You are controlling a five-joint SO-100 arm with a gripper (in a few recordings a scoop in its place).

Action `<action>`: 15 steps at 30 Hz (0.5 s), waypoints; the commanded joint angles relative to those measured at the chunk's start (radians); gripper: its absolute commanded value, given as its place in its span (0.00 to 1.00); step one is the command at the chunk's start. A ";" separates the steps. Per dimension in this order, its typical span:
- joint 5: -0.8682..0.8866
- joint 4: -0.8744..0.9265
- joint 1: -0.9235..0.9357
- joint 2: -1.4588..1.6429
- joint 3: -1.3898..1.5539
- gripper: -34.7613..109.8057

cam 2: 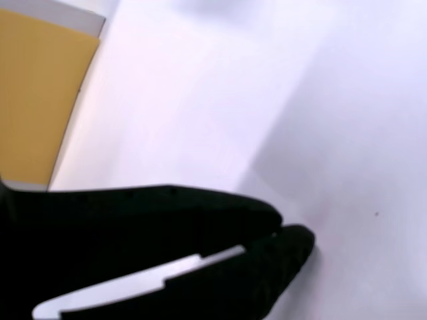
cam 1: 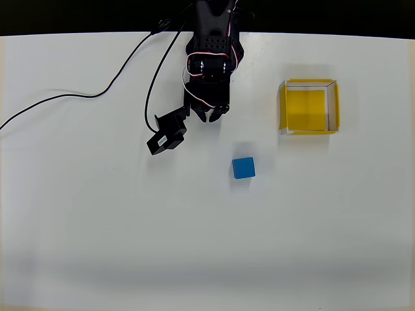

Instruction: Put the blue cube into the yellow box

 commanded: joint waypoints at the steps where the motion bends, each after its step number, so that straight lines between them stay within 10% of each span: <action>1: 0.055 0.012 0.028 0.028 0.028 0.24; 15: -0.020 0.011 0.021 0.023 0.028 0.27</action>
